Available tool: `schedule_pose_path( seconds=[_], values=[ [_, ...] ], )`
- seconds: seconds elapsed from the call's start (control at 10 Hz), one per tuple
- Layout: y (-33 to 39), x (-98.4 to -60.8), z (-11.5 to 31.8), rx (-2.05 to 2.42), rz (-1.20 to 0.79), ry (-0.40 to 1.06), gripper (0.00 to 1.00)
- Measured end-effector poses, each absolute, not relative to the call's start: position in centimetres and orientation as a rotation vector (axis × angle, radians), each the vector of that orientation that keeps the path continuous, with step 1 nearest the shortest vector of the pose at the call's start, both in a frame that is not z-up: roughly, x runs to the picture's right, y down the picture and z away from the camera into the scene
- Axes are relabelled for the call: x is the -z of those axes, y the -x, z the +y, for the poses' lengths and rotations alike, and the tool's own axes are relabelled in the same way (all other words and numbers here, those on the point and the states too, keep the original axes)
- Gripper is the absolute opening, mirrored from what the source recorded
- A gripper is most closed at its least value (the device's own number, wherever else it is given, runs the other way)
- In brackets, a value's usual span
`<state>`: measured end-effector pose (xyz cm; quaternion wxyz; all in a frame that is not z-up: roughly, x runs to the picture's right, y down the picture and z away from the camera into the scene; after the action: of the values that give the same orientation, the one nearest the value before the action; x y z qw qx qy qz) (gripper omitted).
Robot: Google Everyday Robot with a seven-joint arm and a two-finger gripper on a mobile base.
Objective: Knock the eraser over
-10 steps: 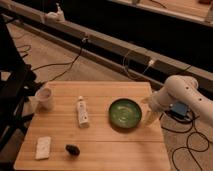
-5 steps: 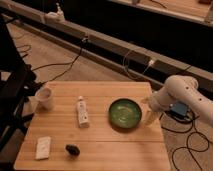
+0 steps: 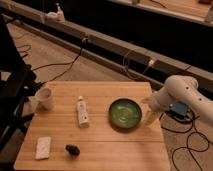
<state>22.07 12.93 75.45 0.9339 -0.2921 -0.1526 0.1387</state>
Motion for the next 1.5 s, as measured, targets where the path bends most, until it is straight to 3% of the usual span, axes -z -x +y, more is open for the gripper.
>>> schedule_pose_path(
  seconds=[0.2,0.8,0.9,1.5],
  values=[
    [-22.1,-75.5,12.9,-0.284,-0.312,0.597,0.68],
    [-21.9,-75.3,12.8,-0.276,-0.313,0.596,0.08],
    [-21.3,-75.0,12.7,-0.251,-0.329,0.592,0.02],
    [-10.5,-71.9,15.1,-0.006,-0.560,0.646,0.00]
  ],
)
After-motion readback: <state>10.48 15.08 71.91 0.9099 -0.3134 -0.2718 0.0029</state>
